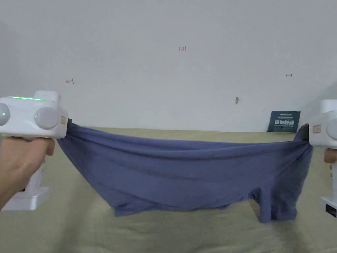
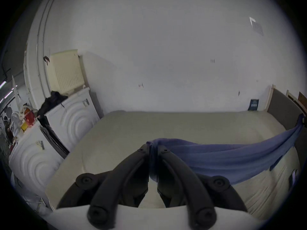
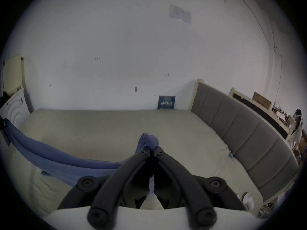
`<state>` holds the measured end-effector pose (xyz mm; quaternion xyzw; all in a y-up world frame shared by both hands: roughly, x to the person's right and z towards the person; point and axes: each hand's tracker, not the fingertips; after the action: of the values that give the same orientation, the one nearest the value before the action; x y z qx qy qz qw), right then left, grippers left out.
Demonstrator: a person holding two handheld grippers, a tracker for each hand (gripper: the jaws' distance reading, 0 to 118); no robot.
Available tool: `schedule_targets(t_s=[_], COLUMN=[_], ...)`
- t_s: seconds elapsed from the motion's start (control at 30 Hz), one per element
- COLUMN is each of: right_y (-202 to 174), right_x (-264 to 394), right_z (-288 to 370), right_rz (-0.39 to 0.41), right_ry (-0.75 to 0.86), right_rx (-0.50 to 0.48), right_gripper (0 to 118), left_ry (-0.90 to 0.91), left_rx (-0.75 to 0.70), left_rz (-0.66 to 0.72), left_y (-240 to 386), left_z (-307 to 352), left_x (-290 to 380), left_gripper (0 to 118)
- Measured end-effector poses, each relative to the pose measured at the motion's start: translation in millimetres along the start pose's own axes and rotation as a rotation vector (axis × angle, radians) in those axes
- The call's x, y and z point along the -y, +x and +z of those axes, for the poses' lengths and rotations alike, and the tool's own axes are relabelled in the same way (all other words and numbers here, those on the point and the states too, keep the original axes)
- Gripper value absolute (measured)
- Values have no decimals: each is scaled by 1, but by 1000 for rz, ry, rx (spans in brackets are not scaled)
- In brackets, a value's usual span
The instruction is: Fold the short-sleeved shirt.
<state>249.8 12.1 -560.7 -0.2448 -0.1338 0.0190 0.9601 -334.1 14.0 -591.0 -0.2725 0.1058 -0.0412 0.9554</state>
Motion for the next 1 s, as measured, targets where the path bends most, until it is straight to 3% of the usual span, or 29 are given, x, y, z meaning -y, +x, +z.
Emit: schedule_targets(t_s=[0.23, 0.43, 0.7, 1.0], right_y=[6, 33, 57, 60], right_x=[81, 126, 212, 303], right_z=[7, 69, 149, 131], right_rz=[30, -29, -18, -47], right_ry=[-80, -113, -187, -386], right_rx=[-38, -70, -92, -72], right_gripper=[3, 3, 3, 3], left_ry=[-98, -136, -194, -361], left_rx=[57, 111, 161, 161], left_rz=[20, 42, 61, 71], left_y=[-5, -32, -67, -72], left_z=[-7, 43, 115, 110], left_x=[87, 141, 223, 301], left_gripper=[9, 9, 9, 9])
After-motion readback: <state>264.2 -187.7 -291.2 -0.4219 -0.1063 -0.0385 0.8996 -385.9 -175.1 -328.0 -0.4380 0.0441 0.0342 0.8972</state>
